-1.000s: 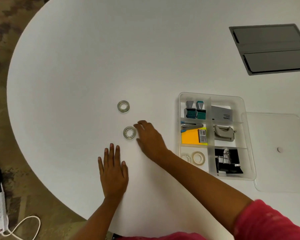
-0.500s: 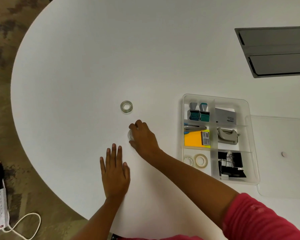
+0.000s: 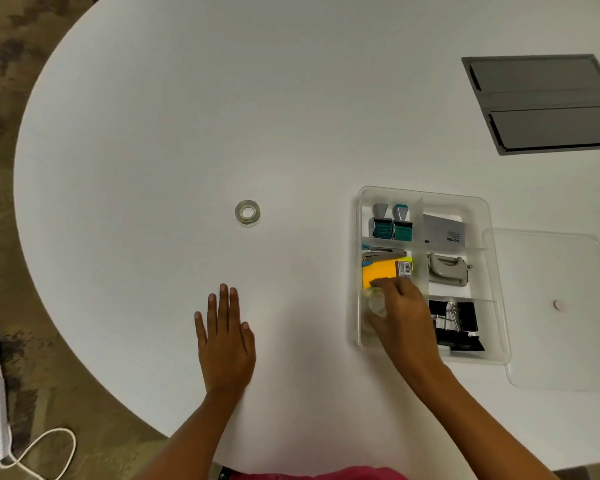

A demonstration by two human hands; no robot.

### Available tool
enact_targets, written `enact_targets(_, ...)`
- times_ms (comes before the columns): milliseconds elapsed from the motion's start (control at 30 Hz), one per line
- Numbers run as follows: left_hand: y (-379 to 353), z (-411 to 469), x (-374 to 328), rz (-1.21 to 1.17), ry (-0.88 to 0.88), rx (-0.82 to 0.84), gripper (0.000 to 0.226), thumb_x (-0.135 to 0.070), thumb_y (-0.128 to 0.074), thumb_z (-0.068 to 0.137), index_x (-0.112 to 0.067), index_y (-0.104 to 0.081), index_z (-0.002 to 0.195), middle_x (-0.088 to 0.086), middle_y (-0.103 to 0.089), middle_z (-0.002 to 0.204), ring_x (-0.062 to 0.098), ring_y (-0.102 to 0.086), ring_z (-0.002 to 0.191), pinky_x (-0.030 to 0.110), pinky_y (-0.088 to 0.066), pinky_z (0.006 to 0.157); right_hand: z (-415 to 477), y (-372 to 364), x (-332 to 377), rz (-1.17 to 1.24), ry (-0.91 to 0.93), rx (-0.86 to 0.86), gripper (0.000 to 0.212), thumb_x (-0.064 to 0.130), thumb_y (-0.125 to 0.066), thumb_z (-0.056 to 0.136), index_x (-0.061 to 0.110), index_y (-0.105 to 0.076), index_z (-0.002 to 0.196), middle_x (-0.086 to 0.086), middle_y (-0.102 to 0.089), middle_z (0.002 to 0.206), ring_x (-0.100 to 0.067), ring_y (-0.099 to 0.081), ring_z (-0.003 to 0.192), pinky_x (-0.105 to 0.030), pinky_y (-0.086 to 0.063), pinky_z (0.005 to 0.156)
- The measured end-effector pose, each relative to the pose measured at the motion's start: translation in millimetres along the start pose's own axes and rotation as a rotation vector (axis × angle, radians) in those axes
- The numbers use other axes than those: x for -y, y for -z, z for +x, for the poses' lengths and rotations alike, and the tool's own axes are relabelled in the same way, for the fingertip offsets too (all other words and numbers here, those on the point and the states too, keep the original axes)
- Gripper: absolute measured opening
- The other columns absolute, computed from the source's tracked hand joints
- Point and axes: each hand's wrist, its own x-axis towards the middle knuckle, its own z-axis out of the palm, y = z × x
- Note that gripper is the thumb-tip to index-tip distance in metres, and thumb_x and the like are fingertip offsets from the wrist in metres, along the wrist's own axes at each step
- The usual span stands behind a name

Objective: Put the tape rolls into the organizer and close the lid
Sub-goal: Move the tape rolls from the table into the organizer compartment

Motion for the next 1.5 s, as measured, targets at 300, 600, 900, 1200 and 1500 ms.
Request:
enact_targets(300,-0.9,0.2,1.7,0.019,0.003,0.019,0.059,-0.027,-0.020,0.094,-0.017,-0.004,0.150,0.003,-0.005,0.160,0.020,-0.001,0.147,0.049,-0.010,0.119,-0.2,-10.3,-17.6,-0.195,-0.218,0.201,0.052,0.021,-0.079,0.075,0.009,-0.055,0.119,-0.015,-0.059,0.116,-0.031,-0.059,0.101,-0.037,-0.056,0.080)
enact_targets(600,0.0,0.1,0.5,-0.002,0.002,0.013,0.060,-0.026,-0.021,0.093,-0.017,-0.006,0.150,0.002,-0.006,0.160,0.020,-0.002,0.147,0.048,-0.008,0.119,4.1,-4.2,-10.9,-0.421,-0.252,0.393,0.057,0.016,-0.073,0.081,0.011,-0.040,0.127,-0.012,-0.050,0.124,-0.025,-0.055,0.110,-0.031,-0.053,0.083)
enact_targets(900,-0.6,-0.1,1.2,-0.012,0.005,0.009,0.060,-0.027,-0.022,0.092,-0.018,-0.007,0.150,0.002,-0.007,0.160,0.020,-0.002,0.147,0.048,-0.008,0.119,22.9,27.9,30.0,-0.513,-0.021,0.277,0.046,-0.002,-0.065,0.080,0.010,-0.048,0.121,-0.009,-0.055,0.119,-0.023,-0.057,0.103,-0.028,-0.050,0.075)
enact_targets(1200,0.5,0.3,0.2,-0.031,0.005,0.011,0.062,-0.026,-0.025,0.091,-0.019,-0.007,0.150,0.002,-0.008,0.160,0.020,-0.003,0.147,0.047,-0.008,0.120,113.6,-1.3,117.8,-0.324,0.443,0.243,0.055,-0.006,-0.053,0.086,0.012,-0.038,0.136,-0.013,-0.048,0.125,-0.032,-0.054,0.107,-0.041,-0.052,0.078)
enact_targets(1500,0.8,1.3,1.9,-0.039,0.011,0.025,0.063,-0.027,-0.028,0.091,-0.019,-0.006,0.150,0.002,-0.009,0.160,0.020,-0.004,0.147,0.049,-0.012,0.119,166.7,-87.0,175.2,-0.420,0.529,0.223,0.063,0.000,-0.053,0.088,0.009,-0.026,0.144,-0.019,-0.034,0.143,-0.034,-0.043,0.121,-0.038,-0.047,0.087)
